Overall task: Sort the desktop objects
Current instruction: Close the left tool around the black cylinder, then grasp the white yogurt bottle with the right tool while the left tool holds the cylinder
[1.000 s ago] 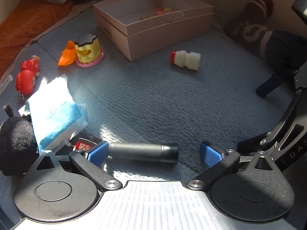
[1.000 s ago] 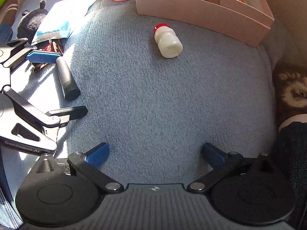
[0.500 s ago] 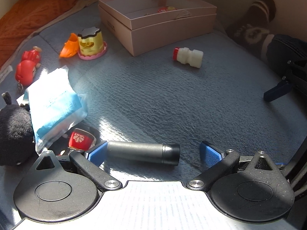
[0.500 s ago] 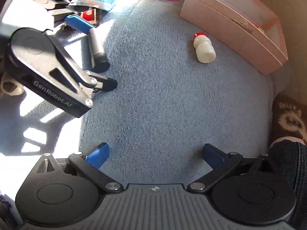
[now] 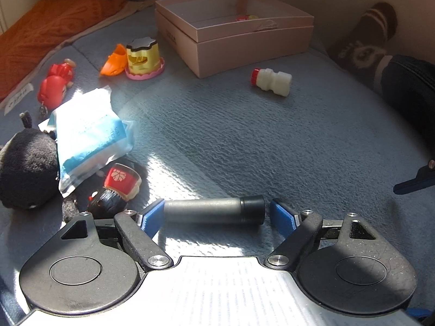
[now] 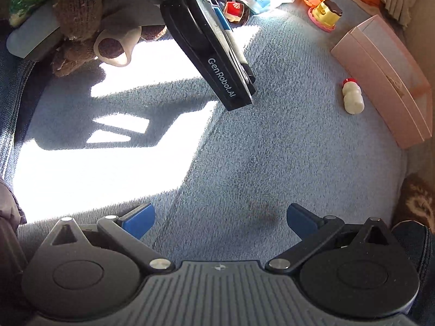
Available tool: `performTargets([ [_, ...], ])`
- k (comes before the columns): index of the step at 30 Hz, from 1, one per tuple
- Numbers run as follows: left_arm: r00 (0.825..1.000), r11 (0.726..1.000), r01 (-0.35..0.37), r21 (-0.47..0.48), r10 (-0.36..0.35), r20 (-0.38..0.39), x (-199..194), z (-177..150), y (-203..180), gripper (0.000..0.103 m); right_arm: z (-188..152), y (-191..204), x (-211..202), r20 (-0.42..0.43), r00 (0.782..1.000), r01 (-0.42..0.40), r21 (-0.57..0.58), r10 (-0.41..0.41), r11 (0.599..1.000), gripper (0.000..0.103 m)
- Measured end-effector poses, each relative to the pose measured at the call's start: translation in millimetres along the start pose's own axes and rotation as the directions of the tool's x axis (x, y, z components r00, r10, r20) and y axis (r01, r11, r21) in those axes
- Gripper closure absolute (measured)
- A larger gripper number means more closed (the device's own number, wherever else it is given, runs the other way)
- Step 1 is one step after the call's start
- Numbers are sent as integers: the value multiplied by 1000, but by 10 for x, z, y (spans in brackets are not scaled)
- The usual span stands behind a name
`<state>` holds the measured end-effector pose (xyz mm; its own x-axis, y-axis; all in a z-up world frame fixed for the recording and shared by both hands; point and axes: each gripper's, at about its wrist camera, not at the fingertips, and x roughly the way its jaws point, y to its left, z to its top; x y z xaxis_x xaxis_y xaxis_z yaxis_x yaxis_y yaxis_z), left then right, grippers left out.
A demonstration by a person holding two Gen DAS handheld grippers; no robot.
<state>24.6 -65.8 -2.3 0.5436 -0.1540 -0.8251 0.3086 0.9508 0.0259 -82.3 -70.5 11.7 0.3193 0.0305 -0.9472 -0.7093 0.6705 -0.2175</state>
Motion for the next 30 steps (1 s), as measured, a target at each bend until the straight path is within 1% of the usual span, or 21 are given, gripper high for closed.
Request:
performTargets([
  [1,1000,1000,-9,0,9,10,-20,-11,13,23,17,-14,5,16,1000,7,1,-7,1000,0],
  [2,1000,1000,-9,-8,9,17,-47,-16,35,23,13,-19,-27,40,999,21,4,-22,1000,0],
  [4,999,999,-27,-29,29,40,-112,-23,82,24,19,-47,-92,116,990,82,12,-82,997,0],
  [6,995,996,-73,-54,77,62,-168,-33,155,24,38,-106,-182,215,960,175,34,-178,984,3],
  [7,993,993,-93,-72,98,63,-175,-39,196,24,71,-169,-212,251,943,212,60,-220,976,10],
  [8,991,988,-116,-98,122,58,-169,-44,254,24,111,-239,-264,270,930,234,91,-250,968,19],
  [9,989,984,-130,-119,136,49,-152,-50,302,24,167,-331,-250,277,920,252,124,-277,960,26],
  [10,989,981,-136,-136,142,39,-131,-56,341,24,229,-427,-219,271,915,267,154,-300,951,42],
  [11,990,979,-137,-152,142,26,-107,-61,374,23,326,-577,-138,255,912,279,189,-322,941,55],
  [12,991,977,-132,-165,137,15,-90,-71,404,23,391,-689,-96,240,911,284,224,-335,932,57],
  [14,990,978,-130,-163,136,24,-102,-84,408,23,613,-989,116,216,913,285,273,-347,919,57],
  [16,991,981,-120,-154,126,34,-133,-94,393,19,770,-1077,240,203,909,299,293,-365,908,57],
  [19,992,984,-108,-142,115,47,-181,-104,359,12,1032,-1158,498,192,890,355,276,-413,893,57],
  [21,992,986,-100,-137,109,58,-209,-110,344,8,1133,-1184,606,163,894,370,254,-417,894,58],
  [22,992,986,-98,-136,107,62,-220,-110,338,8,1178,-1211,674,135,899,375,253,-417,892,64],
  [23,992,986,-96,-137,106,65,-224,-107,338,8,1212,-1249,726,105,908,369,259,-406,893,74],
  [24,992,986,-94,-140,104,67,-226,-104,344,8,1220,-1284,741,85,920,349,270,-383,898,79],
  [25,993,985,-90,-145,100,67,-227,-103,355,8,1221,-1323,740,78,929,325,288,-361,901,79],
  [27,993,984,-83,-156,94,66,-227,-100,375,8,1191,-1380,672,97,933,298,329,-346,896,79],
  [29,994,984,-79,-163,90,65,-230,-99,387,8,1089,-1414,503,164,930,246,383,-328,890,79],
  [30,994,983,-77,-164,89,66,-232,-100,388,8,1025,-1424,421,203,925,217,411,-321,886,79],
])
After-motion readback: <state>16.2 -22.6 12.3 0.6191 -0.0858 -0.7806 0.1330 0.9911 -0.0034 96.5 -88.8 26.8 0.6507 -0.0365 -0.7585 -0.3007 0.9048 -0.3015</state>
